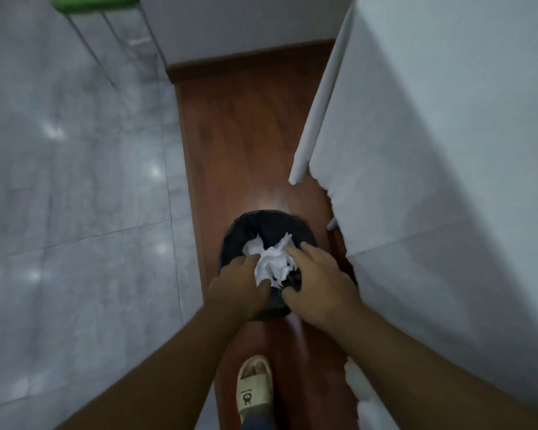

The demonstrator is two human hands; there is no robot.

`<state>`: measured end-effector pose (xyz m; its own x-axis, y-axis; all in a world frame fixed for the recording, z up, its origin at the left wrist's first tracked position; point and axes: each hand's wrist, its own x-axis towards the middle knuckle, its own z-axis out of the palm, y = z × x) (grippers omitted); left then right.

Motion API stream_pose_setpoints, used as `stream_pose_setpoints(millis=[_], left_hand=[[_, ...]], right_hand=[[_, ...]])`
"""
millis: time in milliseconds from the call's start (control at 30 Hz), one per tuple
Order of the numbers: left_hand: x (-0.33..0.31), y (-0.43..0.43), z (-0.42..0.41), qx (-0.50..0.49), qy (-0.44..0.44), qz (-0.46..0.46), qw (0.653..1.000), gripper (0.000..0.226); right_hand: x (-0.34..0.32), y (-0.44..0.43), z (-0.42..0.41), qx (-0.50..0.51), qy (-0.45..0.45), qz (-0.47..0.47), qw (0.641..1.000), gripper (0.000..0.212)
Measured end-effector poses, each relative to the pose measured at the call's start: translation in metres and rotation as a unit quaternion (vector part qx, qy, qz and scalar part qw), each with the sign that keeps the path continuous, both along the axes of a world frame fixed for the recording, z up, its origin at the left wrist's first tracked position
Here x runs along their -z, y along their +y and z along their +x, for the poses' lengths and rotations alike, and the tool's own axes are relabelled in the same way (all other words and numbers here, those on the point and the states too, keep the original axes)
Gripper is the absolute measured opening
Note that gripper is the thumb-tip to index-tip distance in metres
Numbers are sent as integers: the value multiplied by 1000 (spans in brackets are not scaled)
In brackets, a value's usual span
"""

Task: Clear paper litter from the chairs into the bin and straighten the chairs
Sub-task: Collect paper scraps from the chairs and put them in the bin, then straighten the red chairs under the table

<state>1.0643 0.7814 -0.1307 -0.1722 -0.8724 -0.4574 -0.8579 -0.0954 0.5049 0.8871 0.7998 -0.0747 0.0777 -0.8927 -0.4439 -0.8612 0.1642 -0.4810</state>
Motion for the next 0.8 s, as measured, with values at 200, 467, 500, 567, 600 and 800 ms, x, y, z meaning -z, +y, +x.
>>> stream_pose_setpoints(millis=[200, 467, 500, 567, 600, 800], left_hand=[[-200, 67, -43, -30, -30, -167, 985, 55], [-411, 231, -139, 20, 9, -242, 970, 56], [-428, 248, -151, 34, 14, -250, 968, 58], [-453, 273, -173, 57, 20, -265, 962, 61], [-463, 282, -183, 67, 28, -273, 959, 63], [-492, 307, -222, 131, 41, -292, 946, 66]], right_hand=[[-189, 76, -43, -6, -13, -146, 989, 69], [-386, 244, -137, 12, 92, -195, 976, 75], [-402, 266, -149, 24, 99, -190, 977, 76], [-426, 302, -171, 35, 130, -188, 973, 77], [-435, 315, -180, 40, 150, -192, 969, 78], [-472, 360, -222, 83, 195, -211, 954, 79]])
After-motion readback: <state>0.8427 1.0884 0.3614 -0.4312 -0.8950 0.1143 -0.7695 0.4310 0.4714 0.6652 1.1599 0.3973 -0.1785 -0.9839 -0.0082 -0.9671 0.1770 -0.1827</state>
